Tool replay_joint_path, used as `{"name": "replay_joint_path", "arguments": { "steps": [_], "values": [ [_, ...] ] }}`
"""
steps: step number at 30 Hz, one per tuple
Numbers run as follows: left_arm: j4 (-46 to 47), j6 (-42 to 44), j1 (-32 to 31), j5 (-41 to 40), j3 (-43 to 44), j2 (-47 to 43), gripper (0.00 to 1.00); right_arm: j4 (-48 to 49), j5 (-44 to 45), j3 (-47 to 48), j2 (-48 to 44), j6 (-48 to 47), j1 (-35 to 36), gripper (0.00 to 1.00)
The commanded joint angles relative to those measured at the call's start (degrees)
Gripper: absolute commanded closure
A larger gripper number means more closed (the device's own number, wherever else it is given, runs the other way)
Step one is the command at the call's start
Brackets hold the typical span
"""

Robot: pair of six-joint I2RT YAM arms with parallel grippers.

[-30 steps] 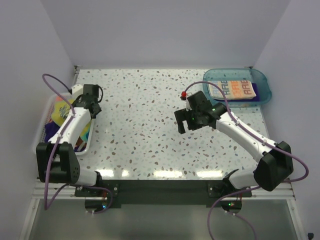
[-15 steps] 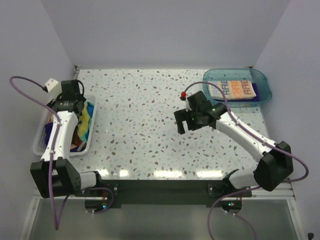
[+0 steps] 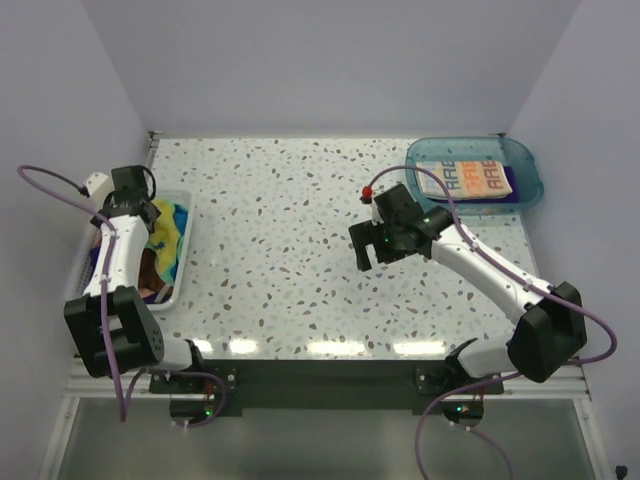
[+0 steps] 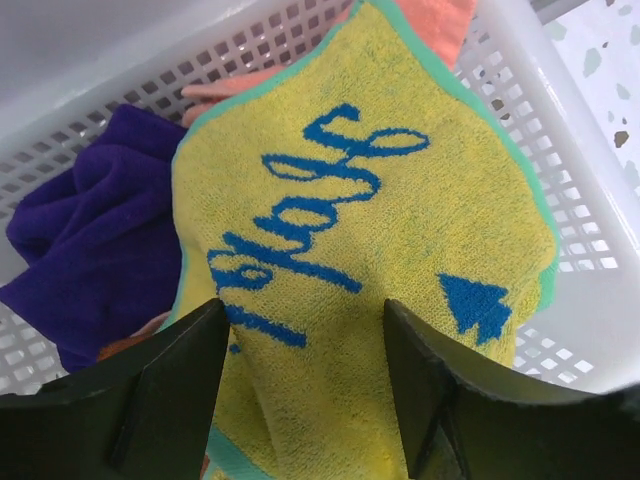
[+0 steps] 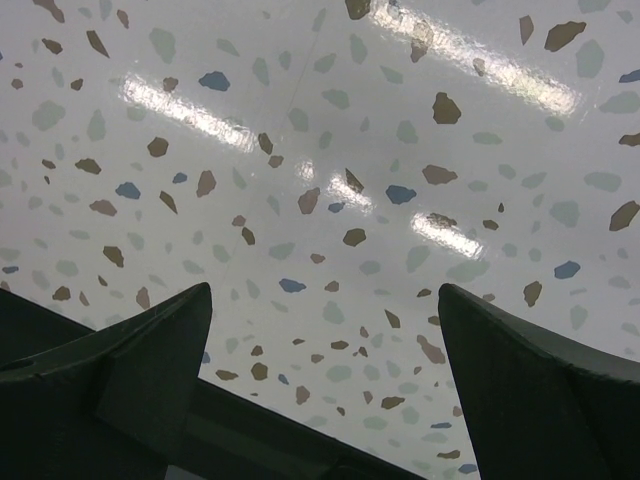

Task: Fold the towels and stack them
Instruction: Grab crumpled towel, then move the towel to the center of the board

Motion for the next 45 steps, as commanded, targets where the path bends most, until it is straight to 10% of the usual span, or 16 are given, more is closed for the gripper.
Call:
{"name": "replay_joint_path", "arguments": {
  "steps": [1, 6, 9, 22, 28, 39, 45],
  "values": [
    [3.28, 0.22, 0.27, 0.72, -1.15, 1.09, 0.33, 0.1, -0.68, -0.76, -0.71, -0.25, 0.08, 0.02],
    [3.28, 0.48, 0.18, 0.2, -0.54, 0.74, 0.82, 0.01, 0.11, -1.11, -0.71, -0.51, 0.08, 0.02],
    [4.69, 2.41, -0.78, -0.42, 0.78, -2.33, 0.94, 0.37, 0.29, -1.81, -1.15, -0.42, 0.08, 0.01],
    [6.26, 14.18, -25.73, -2.37, 28.1, -3.13, 0.93, 1.5, 6.08, -2.78, -5.89, 0.89, 0.08, 0.02],
    [9.0, 18.05, -39.85, 13.37, 31.98, -1.29, 0.94, 2.91, 14.86, -3.22, -11.5, 4.14, 0.08, 0.01],
    [2.67, 21.93, -69.84, 13.9, 36.28, -0.76, 0.9, 7.92, 30.34, -7.44, -24.7, 6.96, 0.08, 0.01],
    [0.03, 20.87, -72.15, 15.41, 37.79, -0.14, 0.87, 10.73, 35.53, -10.25, -30.76, 8.19, 0.08, 0.01]
  ]
}}
